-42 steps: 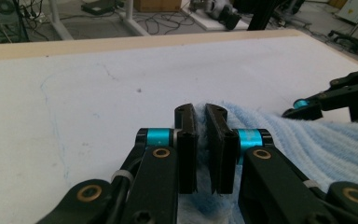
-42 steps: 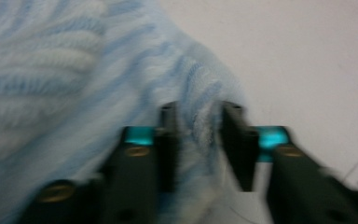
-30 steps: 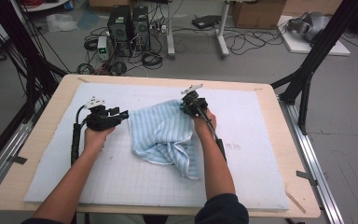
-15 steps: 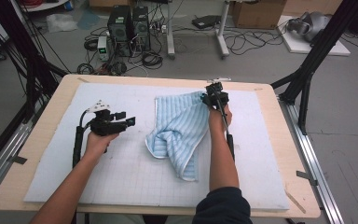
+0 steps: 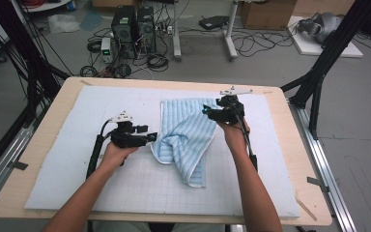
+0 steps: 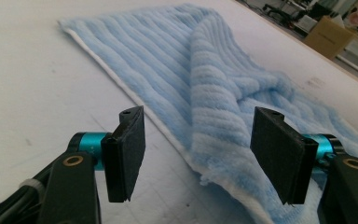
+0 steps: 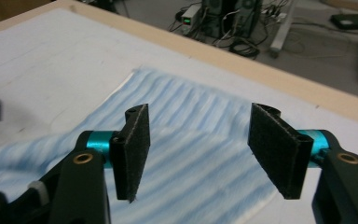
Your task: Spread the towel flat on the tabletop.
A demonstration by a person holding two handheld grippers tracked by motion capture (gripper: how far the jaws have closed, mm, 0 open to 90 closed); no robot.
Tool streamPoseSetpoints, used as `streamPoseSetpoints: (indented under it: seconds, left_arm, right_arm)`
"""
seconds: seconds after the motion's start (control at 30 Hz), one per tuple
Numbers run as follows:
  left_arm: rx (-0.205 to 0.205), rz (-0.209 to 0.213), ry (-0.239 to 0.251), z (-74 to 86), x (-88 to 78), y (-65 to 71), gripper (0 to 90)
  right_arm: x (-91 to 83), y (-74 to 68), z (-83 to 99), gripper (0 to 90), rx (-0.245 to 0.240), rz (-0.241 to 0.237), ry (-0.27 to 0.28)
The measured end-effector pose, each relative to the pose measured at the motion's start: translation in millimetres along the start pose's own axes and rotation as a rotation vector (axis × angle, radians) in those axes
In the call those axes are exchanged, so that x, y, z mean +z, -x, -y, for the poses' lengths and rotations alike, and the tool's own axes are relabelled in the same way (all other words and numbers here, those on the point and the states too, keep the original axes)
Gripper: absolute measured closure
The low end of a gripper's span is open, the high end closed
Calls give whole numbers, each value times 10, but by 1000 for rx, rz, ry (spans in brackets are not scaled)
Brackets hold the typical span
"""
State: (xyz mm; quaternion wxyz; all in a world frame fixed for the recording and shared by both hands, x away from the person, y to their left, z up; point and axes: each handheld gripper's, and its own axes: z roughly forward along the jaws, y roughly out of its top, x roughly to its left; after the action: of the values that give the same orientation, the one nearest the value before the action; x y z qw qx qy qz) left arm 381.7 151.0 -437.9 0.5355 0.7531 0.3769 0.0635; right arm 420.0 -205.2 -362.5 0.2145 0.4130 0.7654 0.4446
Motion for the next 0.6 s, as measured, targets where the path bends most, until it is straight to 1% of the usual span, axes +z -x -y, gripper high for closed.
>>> streamPoseSetpoints:
  seconds: [0.03,0.07,0.13,0.17,0.2,0.23,0.27,0.3,0.33,0.37,0.4,0.43,0.47,0.5,0.53,0.57,0.6]
  left_arm:
    - [0,0,0,0,0,0,355]
    - [14,9,-18,14,10,19,355]
    - [25,19,-48,38,39,55,355]
    - [27,22,-64,48,58,70,355]
    - [52,16,-97,69,101,100,379]
    - [52,16,-97,69,101,100,423]
    - [77,1,-120,83,125,116,530]
    - [107,-14,-159,100,149,127,530]
    - [123,-47,-194,121,184,134,764]
    - [118,-51,-182,111,171,123,825]
    - [118,-51,-182,111,171,123,844]
    - [97,-59,-159,101,155,110,849]
    - [69,-79,-118,75,101,57,850]
    - [68,-91,-102,61,62,23,850]
    - [69,-108,-82,46,16,-17,850]
    - [61,-119,-65,37,-27,-58,850]
    - [61,-119,-65,37,-27,-58,849]
  right_arm:
    - [-39,-22,56,345,5,-28,-8]
    - [-39,-22,56,345,5,-28,-8]
    - [-125,-80,192,350,-15,-63,-8]
    - [-164,-116,274,361,-16,-79,-10]
    - [-212,-174,445,381,-24,-105,-12]
    - [-212,-174,445,381,-24,-105,-12]
    - [-227,-217,610,384,0,-127,-25]
    - [-227,-217,610,384,0,-127,-25]
    - [-212,-242,740,432,41,-126,-54]
    - [-193,-251,765,431,45,-132,-80]
    - [-185,-256,767,433,29,-132,-96]
    - [-192,-263,765,441,28,-126,-93]
    - [-198,-257,760,456,35,-130,-82]
    - [-206,-253,757,468,50,-138,-73]
    - [-210,-246,756,501,51,-139,-69]
    - [-216,-247,757,542,60,-136,-78]
    - [-215,-247,760,569,70,-149,-84]
